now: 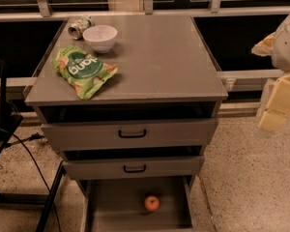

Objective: Pick apple from bottom drawer and place on counter

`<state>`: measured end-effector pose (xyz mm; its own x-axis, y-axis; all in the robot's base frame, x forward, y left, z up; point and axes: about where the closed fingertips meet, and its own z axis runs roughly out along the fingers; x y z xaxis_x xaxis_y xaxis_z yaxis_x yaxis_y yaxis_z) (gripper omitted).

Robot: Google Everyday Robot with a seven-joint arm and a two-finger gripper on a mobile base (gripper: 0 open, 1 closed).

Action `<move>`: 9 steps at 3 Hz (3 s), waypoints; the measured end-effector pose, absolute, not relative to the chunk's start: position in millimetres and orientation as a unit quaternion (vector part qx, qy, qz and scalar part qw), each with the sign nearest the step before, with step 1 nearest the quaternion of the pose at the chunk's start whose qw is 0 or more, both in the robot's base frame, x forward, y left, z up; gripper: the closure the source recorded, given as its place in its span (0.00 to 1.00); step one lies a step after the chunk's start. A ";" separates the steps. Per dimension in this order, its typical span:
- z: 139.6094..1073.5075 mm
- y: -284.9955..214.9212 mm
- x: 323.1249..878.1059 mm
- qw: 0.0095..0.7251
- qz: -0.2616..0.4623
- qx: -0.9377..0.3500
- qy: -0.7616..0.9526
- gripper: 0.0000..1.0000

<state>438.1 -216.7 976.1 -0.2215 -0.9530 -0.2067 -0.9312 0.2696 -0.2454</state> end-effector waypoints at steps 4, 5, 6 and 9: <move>928.9 -198.9 433.7 0.192 -0.006 -0.595 0.781 0.00; 881.6 -189.1 433.0 0.190 0.018 -0.593 0.782 0.00; 836.3 -183.8 432.5 0.182 0.036 -0.592 0.784 0.00; 765.1 -170.9 441.3 0.187 0.065 -0.586 0.785 0.00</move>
Offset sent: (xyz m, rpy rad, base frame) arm 0.0003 0.0083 -0.0269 0.0581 0.0032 -0.0099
